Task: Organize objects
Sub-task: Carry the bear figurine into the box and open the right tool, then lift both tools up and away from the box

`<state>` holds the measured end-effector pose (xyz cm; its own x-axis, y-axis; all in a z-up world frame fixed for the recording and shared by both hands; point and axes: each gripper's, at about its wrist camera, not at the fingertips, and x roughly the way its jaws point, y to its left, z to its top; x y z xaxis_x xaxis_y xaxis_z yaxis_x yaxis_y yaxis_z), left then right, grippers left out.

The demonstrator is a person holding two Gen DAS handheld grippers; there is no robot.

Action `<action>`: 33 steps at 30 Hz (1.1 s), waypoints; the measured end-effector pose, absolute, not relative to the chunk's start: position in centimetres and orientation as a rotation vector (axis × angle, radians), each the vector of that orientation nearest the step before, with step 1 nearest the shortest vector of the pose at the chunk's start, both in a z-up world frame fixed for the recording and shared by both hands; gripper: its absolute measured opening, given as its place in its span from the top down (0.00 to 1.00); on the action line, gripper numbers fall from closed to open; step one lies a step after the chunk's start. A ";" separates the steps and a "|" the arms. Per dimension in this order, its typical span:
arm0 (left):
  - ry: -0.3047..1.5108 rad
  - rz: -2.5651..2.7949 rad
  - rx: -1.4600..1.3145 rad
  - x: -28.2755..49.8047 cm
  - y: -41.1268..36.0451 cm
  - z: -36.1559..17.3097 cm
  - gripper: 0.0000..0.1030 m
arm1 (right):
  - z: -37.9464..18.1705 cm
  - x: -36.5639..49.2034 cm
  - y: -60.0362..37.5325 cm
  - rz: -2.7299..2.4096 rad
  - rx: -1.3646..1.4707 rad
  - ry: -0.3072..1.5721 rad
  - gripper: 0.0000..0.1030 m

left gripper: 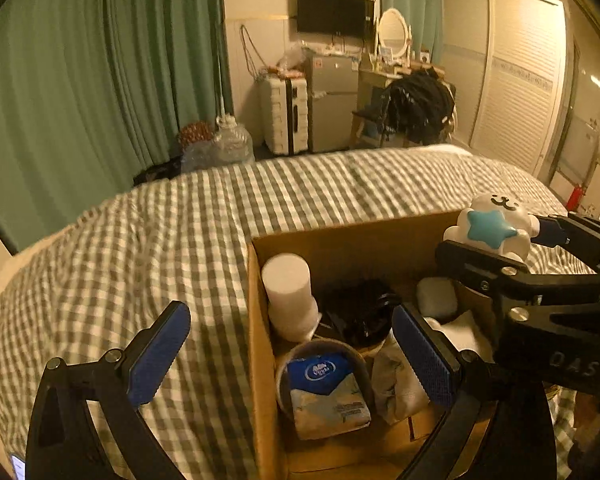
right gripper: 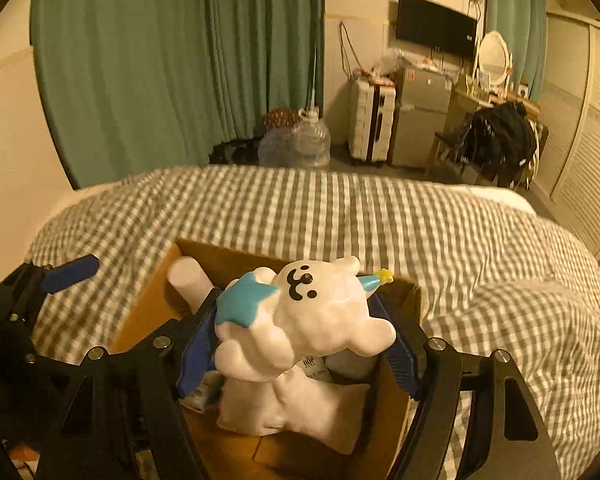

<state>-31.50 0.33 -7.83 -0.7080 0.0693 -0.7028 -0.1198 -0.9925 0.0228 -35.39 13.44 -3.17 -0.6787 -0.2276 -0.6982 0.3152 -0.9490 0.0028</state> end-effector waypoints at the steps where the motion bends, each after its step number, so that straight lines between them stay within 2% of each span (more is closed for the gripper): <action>1: 0.101 2.797 -1.169 -31.7 0.5 -8.2 0.00 | -3.8 -35.8 13.5 -2.629 1.096 0.184 0.29; 6: 0.151 2.782 -1.191 -31.9 1.1 -8.9 0.00 | -5.5 -36.5 13.5 -2.616 1.154 0.229 0.29; 16: 0.169 2.768 -1.183 -31.8 2.0 -9.8 0.00 | -7.2 -36.6 13.8 -2.616 1.217 0.202 0.28; 17: 0.162 2.768 -1.180 -31.6 2.0 -9.7 0.00 | -7.2 -36.5 13.8 -2.621 1.212 0.201 0.26; 18: 0.155 2.767 -1.182 -31.5 2.0 -9.7 0.00 | -7.1 -36.5 13.8 -2.626 1.209 0.198 0.19; 20: 0.155 2.764 -1.208 -31.5 2.1 -9.8 0.00 | -6.8 -36.2 13.7 -2.641 1.193 0.188 0.15; 26: 0.158 2.772 -1.204 -30.3 2.3 -7.4 0.00 | -4.9 -35.0 13.5 -2.681 1.158 0.178 0.15; 33: 0.158 2.843 -1.059 -26.3 2.3 -0.9 0.00 | 2.1 -31.3 14.1 -2.764 0.994 0.193 0.13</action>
